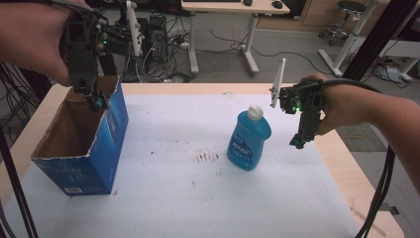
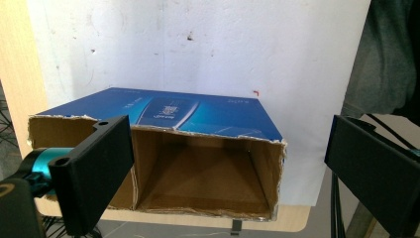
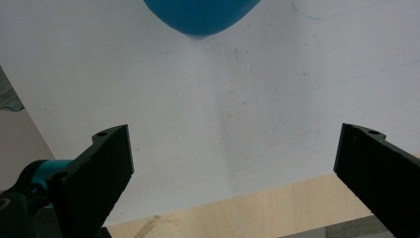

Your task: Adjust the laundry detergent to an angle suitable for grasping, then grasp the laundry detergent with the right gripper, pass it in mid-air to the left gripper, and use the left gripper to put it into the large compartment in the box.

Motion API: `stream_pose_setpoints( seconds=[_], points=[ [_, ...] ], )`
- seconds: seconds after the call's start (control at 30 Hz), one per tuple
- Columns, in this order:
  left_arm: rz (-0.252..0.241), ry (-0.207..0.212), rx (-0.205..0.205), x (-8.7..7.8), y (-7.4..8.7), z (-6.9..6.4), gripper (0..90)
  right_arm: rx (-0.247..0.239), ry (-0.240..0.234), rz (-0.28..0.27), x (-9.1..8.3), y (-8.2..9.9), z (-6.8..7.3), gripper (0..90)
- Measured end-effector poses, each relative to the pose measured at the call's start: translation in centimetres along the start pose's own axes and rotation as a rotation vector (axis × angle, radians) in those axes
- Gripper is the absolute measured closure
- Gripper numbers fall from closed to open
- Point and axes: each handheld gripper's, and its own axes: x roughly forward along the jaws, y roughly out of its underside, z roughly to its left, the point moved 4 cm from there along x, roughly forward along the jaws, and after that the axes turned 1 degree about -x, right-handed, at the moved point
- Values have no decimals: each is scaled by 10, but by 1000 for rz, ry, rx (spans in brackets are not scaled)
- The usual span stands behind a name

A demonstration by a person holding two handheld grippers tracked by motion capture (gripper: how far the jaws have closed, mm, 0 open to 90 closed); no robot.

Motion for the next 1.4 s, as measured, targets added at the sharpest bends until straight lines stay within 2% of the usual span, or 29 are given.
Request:
stream_pose_setpoints(
  seconds=[0.37, 0.7, 1.1, 1.4],
  points=[
    [6, -5, -14, -1, 2, -1, 48, -9, 1, -1, 1, -2, 1, 9],
    [13, -8, -11, 0, -3, -5, 48, -20, -4, 0, 3, -1, 2, 9],
    [13, -4, -24, 1, 2, 0, 48, 9, 2, -10, -1, 2, 2, 9],
    [19, -6, -20, 1, -2, -3, 48, 1, 5, -11, -2, 5, 3, 9]
  ],
)
